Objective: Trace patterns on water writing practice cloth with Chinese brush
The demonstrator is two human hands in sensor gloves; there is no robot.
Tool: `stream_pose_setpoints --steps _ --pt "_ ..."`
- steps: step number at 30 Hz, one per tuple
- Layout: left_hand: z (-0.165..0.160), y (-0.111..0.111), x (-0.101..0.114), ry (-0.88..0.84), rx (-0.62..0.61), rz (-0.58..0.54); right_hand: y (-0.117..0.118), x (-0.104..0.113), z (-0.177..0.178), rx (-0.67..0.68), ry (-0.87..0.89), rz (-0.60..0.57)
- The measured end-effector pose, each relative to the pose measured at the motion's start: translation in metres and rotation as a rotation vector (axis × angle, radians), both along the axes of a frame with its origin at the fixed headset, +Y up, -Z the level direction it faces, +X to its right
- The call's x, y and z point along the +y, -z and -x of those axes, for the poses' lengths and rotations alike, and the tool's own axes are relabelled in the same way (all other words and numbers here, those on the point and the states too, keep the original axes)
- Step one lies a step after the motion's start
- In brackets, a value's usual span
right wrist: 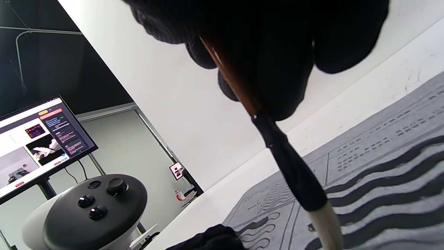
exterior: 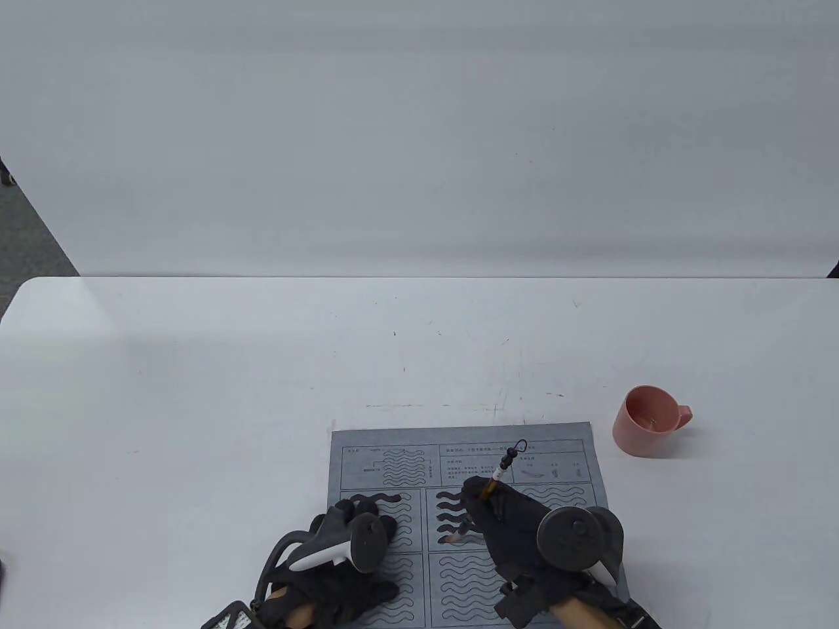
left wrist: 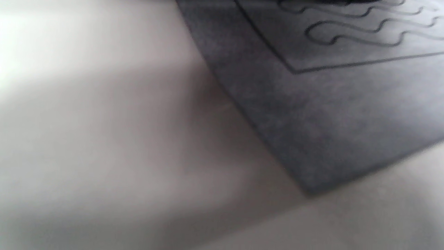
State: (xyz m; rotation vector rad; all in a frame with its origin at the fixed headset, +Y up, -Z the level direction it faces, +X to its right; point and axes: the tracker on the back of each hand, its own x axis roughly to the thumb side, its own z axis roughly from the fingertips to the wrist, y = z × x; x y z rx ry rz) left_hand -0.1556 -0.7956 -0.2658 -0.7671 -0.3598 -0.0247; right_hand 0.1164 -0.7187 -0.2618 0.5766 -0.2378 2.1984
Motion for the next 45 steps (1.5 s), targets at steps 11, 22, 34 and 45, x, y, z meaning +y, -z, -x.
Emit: stream_pose_setpoints --steps 11,22,34,45 --pt "0.000 0.000 0.000 0.000 0.000 0.000 0.000 0.000 -0.002 -0.019 -0.006 -0.009" --pt "0.000 0.000 0.000 0.000 0.000 0.000 0.001 0.001 -0.004 -0.036 -0.015 -0.021" --pt "0.000 0.000 0.000 0.000 0.000 0.000 0.002 0.002 -0.008 -0.054 -0.024 -0.030" --pt "0.000 0.000 0.000 0.000 0.000 0.000 0.003 0.003 -0.010 -0.074 -0.034 -0.038"
